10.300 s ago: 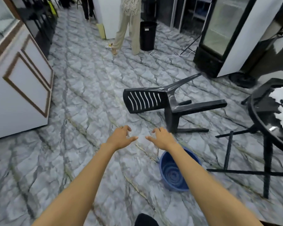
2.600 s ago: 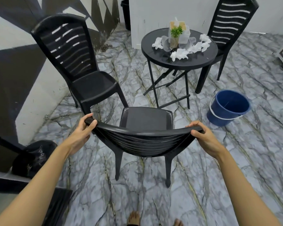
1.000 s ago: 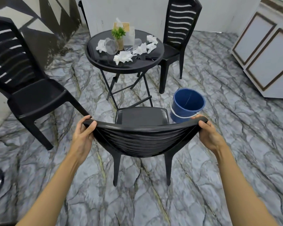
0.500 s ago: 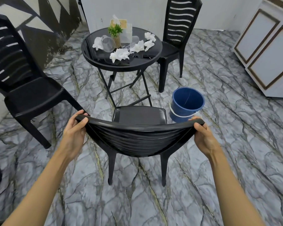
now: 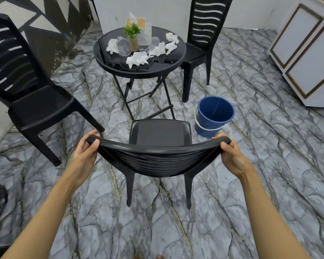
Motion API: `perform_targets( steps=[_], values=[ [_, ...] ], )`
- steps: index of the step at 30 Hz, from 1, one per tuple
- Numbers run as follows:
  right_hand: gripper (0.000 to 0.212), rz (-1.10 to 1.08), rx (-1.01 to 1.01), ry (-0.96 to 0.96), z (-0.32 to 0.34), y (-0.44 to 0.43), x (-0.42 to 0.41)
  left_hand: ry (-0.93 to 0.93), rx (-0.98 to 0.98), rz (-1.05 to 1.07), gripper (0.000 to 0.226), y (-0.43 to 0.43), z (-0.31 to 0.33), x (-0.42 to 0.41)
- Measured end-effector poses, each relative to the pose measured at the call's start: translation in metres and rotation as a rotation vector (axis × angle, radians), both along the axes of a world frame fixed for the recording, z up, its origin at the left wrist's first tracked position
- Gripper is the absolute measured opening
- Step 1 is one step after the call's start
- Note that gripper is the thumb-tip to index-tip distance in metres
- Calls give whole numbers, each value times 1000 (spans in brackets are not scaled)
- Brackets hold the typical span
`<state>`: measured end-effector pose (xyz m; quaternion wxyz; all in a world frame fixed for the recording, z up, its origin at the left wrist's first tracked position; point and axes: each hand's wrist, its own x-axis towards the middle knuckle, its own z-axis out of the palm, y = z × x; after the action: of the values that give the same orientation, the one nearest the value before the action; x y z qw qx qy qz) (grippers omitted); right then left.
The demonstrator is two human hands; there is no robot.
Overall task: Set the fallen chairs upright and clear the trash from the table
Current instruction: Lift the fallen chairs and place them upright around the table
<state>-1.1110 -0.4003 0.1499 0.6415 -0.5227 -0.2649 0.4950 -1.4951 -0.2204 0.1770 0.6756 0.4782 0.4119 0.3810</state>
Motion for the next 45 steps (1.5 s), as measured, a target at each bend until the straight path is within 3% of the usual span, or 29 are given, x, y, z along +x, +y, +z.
perform_targets(
  steps=[13, 22, 30, 37, 45],
  values=[
    [12, 2, 43, -57, 8, 7, 3, 170, 66, -119, 26, 9, 4, -8],
    [11, 128, 56, 2, 25, 59, 92, 105, 23, 98, 19, -3, 7, 60],
    [18, 328, 37, 34, 30, 122, 195, -18, -1, 377, 28, -31, -5, 156],
    [9, 379, -1, 59, 29, 166, 260, -77, 52, 487, 22, -19, -1, 229],
    [10, 444, 35, 43, 12, 155, 270, -109, 15, 511, 24, -30, -6, 230]
  ],
)
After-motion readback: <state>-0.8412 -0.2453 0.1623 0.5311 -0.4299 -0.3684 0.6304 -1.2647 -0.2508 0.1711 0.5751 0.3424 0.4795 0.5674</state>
